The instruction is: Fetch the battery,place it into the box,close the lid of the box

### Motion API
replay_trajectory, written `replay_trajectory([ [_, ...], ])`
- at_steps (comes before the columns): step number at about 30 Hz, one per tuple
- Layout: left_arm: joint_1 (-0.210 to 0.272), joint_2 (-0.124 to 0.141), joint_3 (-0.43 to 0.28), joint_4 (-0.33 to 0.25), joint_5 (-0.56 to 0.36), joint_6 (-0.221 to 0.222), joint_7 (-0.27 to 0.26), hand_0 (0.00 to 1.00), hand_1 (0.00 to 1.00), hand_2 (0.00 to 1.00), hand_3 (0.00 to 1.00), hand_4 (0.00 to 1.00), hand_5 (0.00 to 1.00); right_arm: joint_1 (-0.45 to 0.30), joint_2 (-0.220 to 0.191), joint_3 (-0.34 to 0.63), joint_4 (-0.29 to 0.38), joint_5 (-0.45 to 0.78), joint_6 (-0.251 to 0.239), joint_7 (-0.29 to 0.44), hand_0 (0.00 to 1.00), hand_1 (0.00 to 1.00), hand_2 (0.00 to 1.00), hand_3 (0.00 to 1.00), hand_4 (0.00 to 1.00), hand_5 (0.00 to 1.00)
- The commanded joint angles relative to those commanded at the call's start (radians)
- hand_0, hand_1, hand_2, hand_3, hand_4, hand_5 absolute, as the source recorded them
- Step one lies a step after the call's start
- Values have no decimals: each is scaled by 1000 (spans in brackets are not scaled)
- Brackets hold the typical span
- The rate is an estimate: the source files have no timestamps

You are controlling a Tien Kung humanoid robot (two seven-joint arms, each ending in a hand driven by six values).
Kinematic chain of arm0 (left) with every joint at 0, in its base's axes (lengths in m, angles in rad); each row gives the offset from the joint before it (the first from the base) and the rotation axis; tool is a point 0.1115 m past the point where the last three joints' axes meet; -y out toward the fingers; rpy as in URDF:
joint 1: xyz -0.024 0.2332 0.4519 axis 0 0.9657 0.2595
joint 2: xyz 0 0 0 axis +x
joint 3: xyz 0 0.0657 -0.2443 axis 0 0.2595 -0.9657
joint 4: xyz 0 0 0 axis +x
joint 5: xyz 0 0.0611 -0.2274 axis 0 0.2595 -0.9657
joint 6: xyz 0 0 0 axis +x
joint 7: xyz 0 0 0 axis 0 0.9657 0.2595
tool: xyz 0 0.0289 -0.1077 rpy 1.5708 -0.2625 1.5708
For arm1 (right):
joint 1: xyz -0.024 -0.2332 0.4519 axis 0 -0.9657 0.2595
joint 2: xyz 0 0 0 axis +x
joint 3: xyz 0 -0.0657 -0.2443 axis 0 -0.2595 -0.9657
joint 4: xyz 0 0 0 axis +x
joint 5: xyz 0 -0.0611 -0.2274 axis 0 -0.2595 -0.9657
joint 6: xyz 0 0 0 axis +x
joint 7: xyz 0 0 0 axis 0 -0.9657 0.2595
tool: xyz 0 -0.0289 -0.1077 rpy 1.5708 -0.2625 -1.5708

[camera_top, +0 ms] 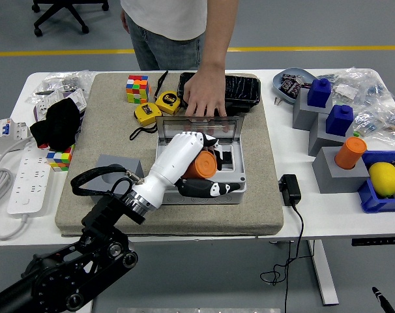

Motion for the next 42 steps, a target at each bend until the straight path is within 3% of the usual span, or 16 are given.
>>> replay_trajectory([
  [15, -117, -54, 72, 166, -28, 35, -27, 54, 2, 2, 2, 925, 249, 1, -2, -9, 0, 1, 1, -3, 717, 662, 688, 738, 998, 998],
  [20, -153, -78, 106, 246, -43, 47, -38, 53, 2, 2, 2, 925, 247, 3, -2, -13, 0, 1, 1, -4, 719, 662, 688, 737, 998, 998],
  [26, -182, -107, 95, 314, -45, 58, -47, 57, 2, 2, 2, 927, 251, 5, -3, -16, 0, 2, 1, -4, 719, 663, 687, 736, 998, 998],
  [42, -214, -111, 66, 434, -23, 72, -58, 58, 2, 2, 2, 929, 252, 7, -3, -16, 0, 2, 1, -4, 719, 662, 688, 737, 998, 998],
])
